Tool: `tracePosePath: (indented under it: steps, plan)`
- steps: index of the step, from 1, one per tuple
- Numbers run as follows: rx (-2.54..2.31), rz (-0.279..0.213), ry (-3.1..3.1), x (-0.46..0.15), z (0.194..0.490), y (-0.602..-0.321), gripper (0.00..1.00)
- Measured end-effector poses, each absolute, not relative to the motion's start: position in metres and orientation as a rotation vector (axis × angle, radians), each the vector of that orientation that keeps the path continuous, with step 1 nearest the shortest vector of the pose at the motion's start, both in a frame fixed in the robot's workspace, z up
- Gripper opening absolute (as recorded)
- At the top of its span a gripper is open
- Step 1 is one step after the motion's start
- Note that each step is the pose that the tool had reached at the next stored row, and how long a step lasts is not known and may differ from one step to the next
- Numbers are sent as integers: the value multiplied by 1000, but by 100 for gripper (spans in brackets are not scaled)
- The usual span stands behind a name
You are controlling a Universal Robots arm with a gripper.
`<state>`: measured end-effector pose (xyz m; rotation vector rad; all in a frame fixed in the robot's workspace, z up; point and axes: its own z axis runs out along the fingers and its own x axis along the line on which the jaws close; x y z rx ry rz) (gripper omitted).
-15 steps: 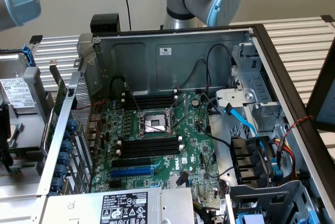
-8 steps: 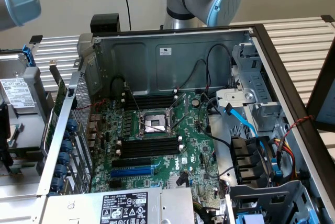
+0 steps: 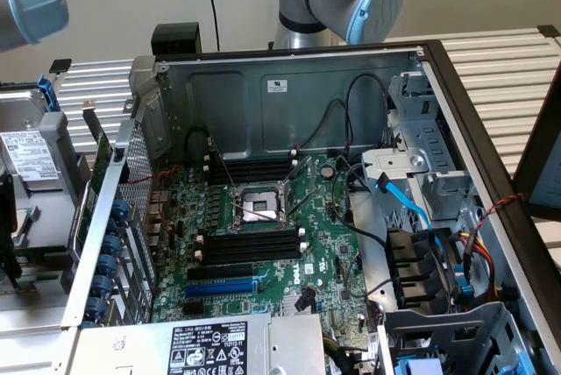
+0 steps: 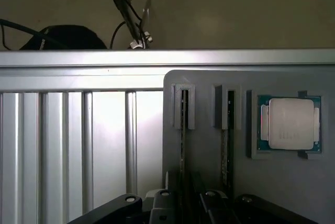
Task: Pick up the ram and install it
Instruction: 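Pick up the ram and move it above insertion slot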
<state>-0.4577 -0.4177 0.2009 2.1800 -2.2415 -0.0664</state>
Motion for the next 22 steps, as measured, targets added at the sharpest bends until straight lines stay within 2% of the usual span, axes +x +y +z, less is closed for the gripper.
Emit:
tracePosePath:
  steps: [1,2,22]
  plan:
    - [2180,-66,-2241,-458,201,-418,22]
    - [2180,-66,-2241,-458,201,-418,15]
    - [2167,-67,-2255,-458,201,-418,15]
